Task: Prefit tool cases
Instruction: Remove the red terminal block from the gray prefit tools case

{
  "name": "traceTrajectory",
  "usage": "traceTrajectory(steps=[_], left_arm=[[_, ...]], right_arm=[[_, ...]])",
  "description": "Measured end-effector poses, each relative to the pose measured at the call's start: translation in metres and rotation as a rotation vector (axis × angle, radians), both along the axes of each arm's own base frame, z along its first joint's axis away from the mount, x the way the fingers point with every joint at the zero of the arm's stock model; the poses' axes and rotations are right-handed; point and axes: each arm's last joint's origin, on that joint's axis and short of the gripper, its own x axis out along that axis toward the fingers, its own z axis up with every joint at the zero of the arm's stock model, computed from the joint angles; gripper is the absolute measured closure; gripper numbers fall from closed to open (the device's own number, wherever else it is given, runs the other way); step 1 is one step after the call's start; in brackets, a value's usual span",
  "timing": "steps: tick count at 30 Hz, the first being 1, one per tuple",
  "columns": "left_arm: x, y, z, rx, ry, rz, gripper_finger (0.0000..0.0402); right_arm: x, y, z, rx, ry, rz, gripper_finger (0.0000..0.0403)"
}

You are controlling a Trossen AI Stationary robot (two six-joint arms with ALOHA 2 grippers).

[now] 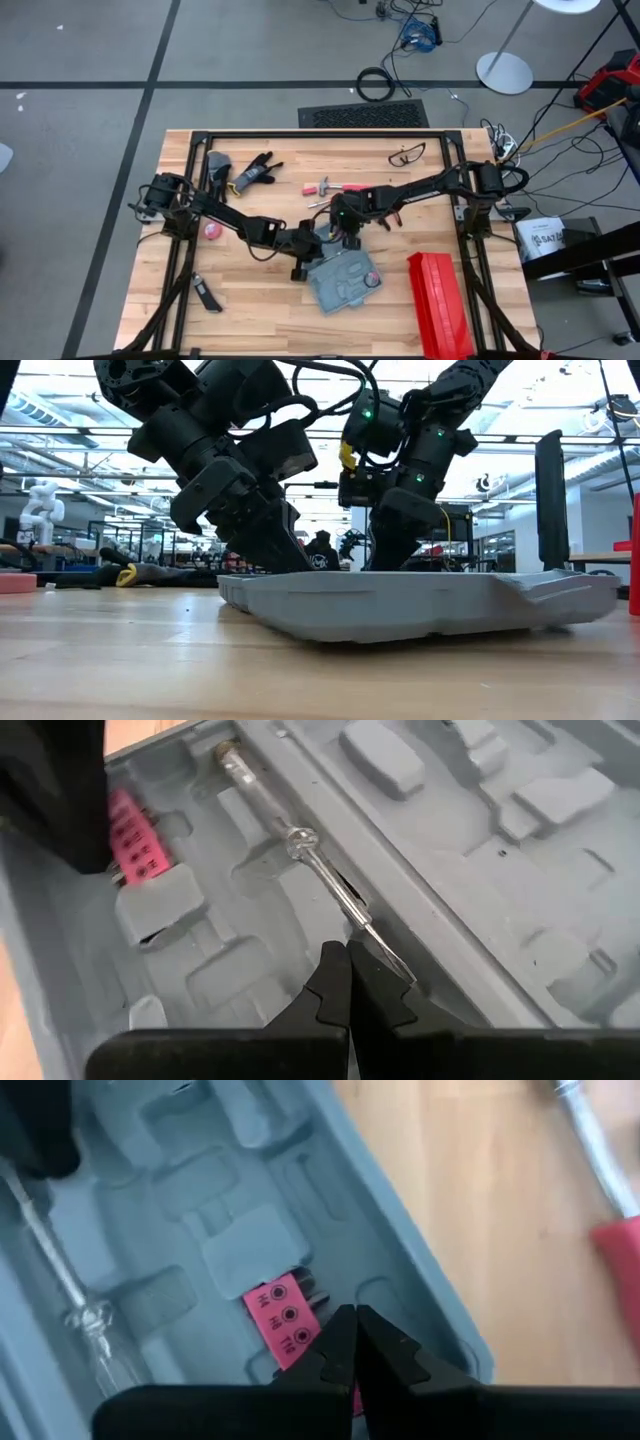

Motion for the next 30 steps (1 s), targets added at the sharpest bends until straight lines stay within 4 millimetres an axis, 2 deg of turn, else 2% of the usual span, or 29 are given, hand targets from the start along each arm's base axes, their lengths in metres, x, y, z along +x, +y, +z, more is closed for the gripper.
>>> traceTrajectory(steps=[6, 12, 17, 25, 27, 30], left_arm=[[0.000, 0.003, 0.000, -0.026, 0.004, 0.021, 0.0402], [0.001, 0.004, 0.000, -0.022, -0.011, 0.029, 0.0402], [0.001, 0.004, 0.000, -0.013, -0.012, 0.038, 0.0402], [0.003, 0.006, 0.001, -0.014, -0.021, 0.077, 0.0402], [0.003, 0.006, 0.001, -0.016, -0.021, 0.076, 0.0402], [0.003, 0.006, 0.001, -0.016, -0.021, 0.076, 0.0402]], right_arm=[[-0.001, 0.008, -0.001, 0.165, 0.012, 0.051, 0.0403], [0.000, 0.011, -0.001, 0.223, 0.007, 0.062, 0.0403], [-0.003, 0.015, 0.008, 0.224, -0.007, 0.070, 0.0403], [-0.016, 0.038, 0.046, 0.147, -0.066, 0.075, 0.0403], [-0.022, 0.046, 0.046, 0.112, -0.020, 0.050, 0.0403], [-0.029, 0.056, 0.037, 0.056, 0.078, 0.014, 0.0403]])
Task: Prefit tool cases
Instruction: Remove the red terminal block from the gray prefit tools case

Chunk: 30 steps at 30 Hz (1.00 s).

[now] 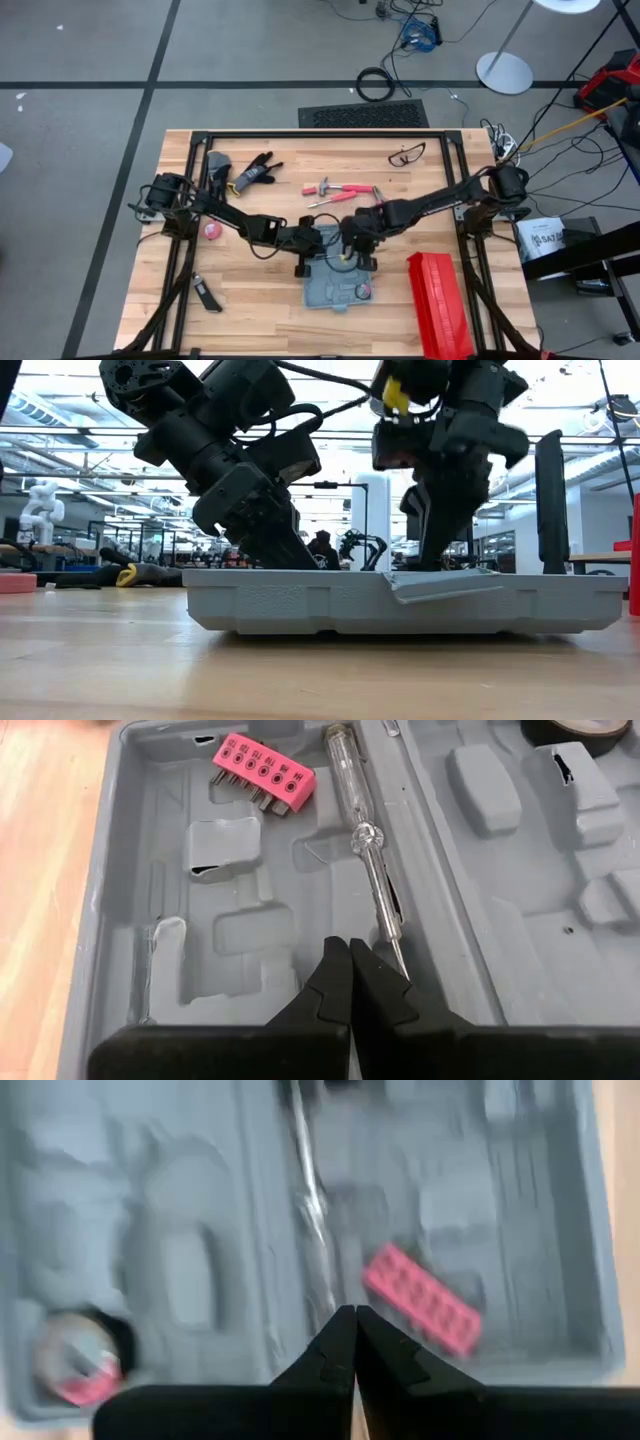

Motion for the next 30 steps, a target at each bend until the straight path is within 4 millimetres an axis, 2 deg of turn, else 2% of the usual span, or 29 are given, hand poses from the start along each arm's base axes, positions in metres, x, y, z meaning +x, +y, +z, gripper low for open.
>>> traceTrajectory(steps=[3, 8, 12, 18, 23, 30], left_arm=[[0.000, 0.000, 0.000, -0.002, -0.001, -0.002, 0.0402], [0.001, -0.001, 0.000, -0.008, -0.009, -0.010, 0.0402], [0.001, -0.001, 0.000, -0.009, -0.009, -0.010, 0.0402], [0.001, -0.001, 0.001, -0.012, -0.011, -0.013, 0.0402], [0.001, -0.001, 0.001, -0.012, -0.012, -0.014, 0.0402], [0.001, -0.001, 0.001, -0.013, -0.014, -0.015, 0.0402]], right_arm=[[0.001, 0.008, -0.009, -0.058, 0.020, -0.017, 0.0403], [0.004, 0.010, -0.021, -0.138, 0.030, -0.041, 0.0403], [0.008, 0.008, -0.021, -0.220, -0.011, -0.045, 0.0403], [0.010, 0.011, -0.017, -0.225, -0.049, 0.022, 0.0393], [0.009, 0.014, -0.017, -0.190, -0.044, 0.102, 0.0362], [0.008, 0.014, -0.013, -0.210, -0.053, 0.138, 0.0289]])
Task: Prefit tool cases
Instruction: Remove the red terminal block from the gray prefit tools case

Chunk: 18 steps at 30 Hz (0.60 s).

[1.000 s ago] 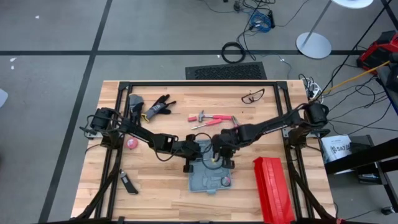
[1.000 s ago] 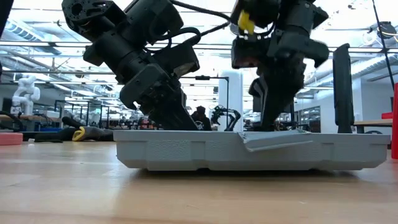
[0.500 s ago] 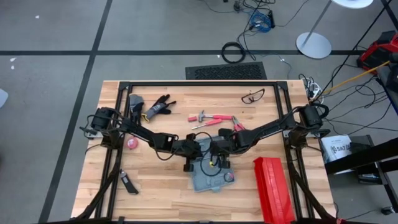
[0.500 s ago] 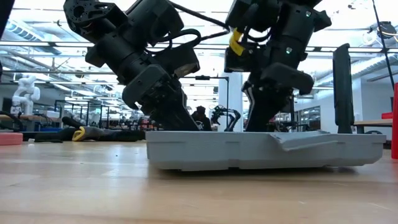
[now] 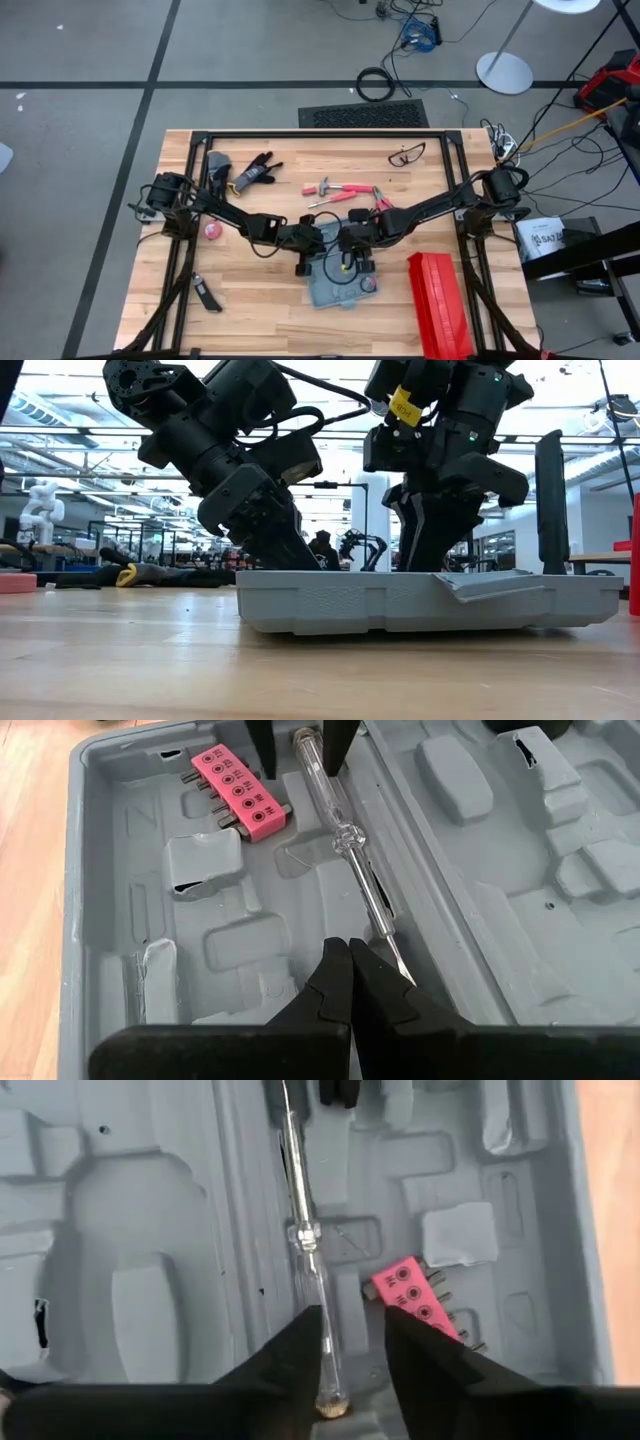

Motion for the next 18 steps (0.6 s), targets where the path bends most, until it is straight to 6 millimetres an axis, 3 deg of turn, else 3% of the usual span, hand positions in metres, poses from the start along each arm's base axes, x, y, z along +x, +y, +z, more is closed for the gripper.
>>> traceTrajectory(steps=[9, 18], left_arm=[[0.000, 0.000, 0.000, -0.004, 0.001, -0.003, 0.0402], [0.000, 0.000, 0.000, -0.007, 0.001, -0.006, 0.0402]], right_arm=[[-0.004, -0.007, 0.010, -0.120, -0.017, 0.016, 0.0222], [-0.001, -0.019, 0.004, -0.140, 0.017, 0.022, 0.0224]])
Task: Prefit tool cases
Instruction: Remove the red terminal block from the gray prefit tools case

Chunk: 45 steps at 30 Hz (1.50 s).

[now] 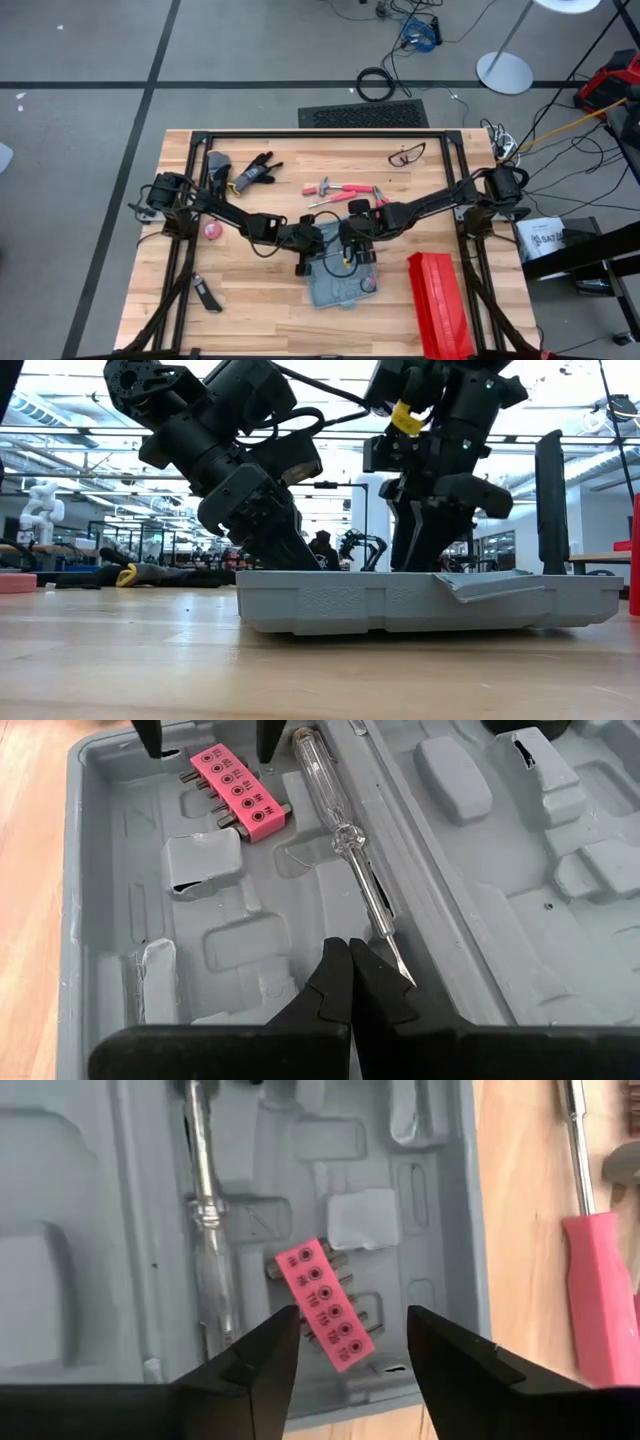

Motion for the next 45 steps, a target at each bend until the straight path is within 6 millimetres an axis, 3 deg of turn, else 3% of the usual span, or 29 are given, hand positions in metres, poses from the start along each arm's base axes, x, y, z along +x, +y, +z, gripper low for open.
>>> traceTrajectory(steps=[9, 20, 23, 27, 30, 35, 40, 45], left_arm=[[0.000, 0.000, 0.000, 0.000, 0.000, 0.000, 0.0402], [0.000, 0.000, 0.000, -0.003, 0.000, -0.006, 0.0402], [0.000, 0.000, 0.000, -0.002, -0.001, -0.009, 0.0402], [0.000, 0.000, 0.000, -0.003, -0.002, -0.008, 0.0402], [0.000, 0.000, 0.000, -0.005, -0.001, -0.006, 0.0402], [0.000, 0.000, 0.000, -0.006, -0.001, -0.006, 0.0402], [0.000, 0.000, 0.000, -0.006, -0.002, -0.006, 0.0402], [0.000, 0.000, 0.000, -0.007, -0.002, -0.005, 0.0402]], right_arm=[[0.001, 0.000, -0.001, 0.042, 0.002, 0.016, 0.0224], [0.010, 0.000, -0.024, 0.019, 0.035, 0.024, 0.0230], [0.010, 0.001, -0.026, 0.021, 0.043, 0.022, 0.0268], [0.009, 0.001, -0.026, 0.038, 0.050, 0.037, 0.0358], [0.009, 0.002, -0.026, 0.037, 0.048, 0.029, 0.0361], [0.005, 0.003, -0.016, 0.051, 0.029, 0.011, 0.0361], [-0.002, 0.002, 0.012, 0.042, -0.051, -0.014, 0.0361], [-0.021, -0.014, 0.026, -0.044, 0.024, -0.142, 0.0361]])
